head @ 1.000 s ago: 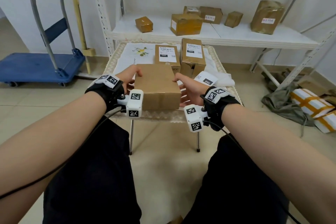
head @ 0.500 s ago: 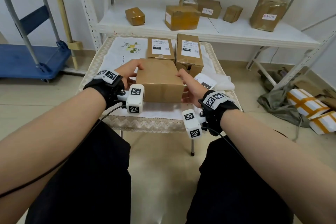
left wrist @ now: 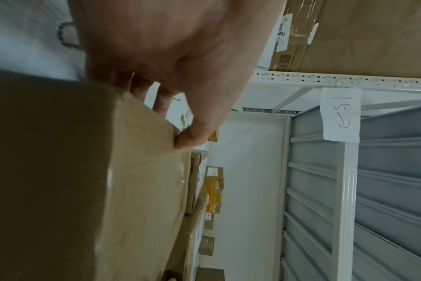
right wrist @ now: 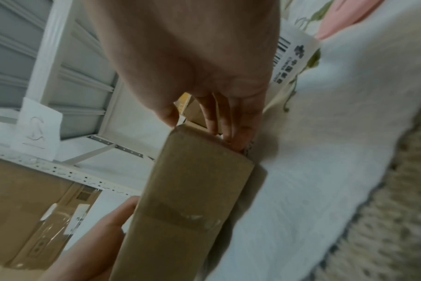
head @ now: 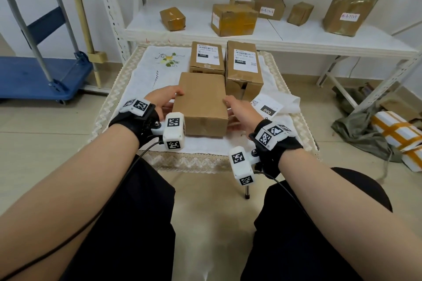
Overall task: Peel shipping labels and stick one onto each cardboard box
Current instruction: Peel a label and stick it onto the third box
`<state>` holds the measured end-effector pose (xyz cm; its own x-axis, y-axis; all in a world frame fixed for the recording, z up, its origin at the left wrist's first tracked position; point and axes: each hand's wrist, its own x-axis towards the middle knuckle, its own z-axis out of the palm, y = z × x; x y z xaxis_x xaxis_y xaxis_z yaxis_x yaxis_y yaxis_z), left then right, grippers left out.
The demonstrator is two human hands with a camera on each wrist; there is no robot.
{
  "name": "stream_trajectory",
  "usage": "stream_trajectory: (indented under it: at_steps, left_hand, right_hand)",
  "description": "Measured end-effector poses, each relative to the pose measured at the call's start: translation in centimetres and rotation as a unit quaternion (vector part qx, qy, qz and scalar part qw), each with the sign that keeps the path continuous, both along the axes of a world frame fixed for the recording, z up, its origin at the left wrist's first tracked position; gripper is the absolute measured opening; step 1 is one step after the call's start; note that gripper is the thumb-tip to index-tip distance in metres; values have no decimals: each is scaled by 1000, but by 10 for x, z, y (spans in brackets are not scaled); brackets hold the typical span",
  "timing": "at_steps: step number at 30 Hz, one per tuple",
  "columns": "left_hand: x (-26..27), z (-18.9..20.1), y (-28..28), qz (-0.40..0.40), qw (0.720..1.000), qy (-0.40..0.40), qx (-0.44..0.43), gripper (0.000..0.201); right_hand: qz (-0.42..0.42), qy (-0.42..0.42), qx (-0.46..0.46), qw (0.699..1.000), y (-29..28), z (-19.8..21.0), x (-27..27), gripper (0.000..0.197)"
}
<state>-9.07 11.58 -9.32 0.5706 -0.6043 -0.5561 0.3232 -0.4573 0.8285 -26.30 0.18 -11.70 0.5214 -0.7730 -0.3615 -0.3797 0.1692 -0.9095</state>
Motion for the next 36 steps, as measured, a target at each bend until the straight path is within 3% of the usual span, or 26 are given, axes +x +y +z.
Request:
stream_trajectory:
  at_steps: [3,6,11,13,19,20,21,22,26,32,36]
  left_hand:
    - [1,-6,-1,25,999,-28,3,20]
    - [-7,-12,-2,46,998,-47,-10,23]
    - [-10,-6,-7,119,990,-74,-28,32]
    - [-9,-1,-11,137,985,-101,-35,41]
    - [-24,9,-27,151,974,-104,-135,6]
    - [-26,10,-30,159,970,-108,-148,8]
    - [-28,11,-32,167,968,-107,-156,9]
    - [-30,13,-34,170,967,-100,-160,10]
    - [-50,17,-45,86,981,-49,-169,5]
    - [-88,4,-68,-59,983,-19,-170,7]
    - [-100,-5,-78,-73,975,11,-208,6]
  right_hand:
    - [-8,17,-2,1000,3,1,2,48]
    - [-7,12,5,1000,1,7,1,48]
    - [-22,-39,21,999,-3,27,-8,18]
    - [-40,-61,14,997,-5,33,-16,15]
    - [-178,-88,-55,979,-28,43,-46,10]
    - [-201,-88,-67,973,-31,45,-54,17]
    - [-232,-87,-66,967,-37,43,-61,44]
    - [-242,-78,-67,965,-39,43,-67,20]
    - [-267,-30,-43,962,-45,35,-82,22]
    - [-278,-114,88,950,-45,22,-94,28]
    - [-268,-160,157,937,-48,15,-96,7]
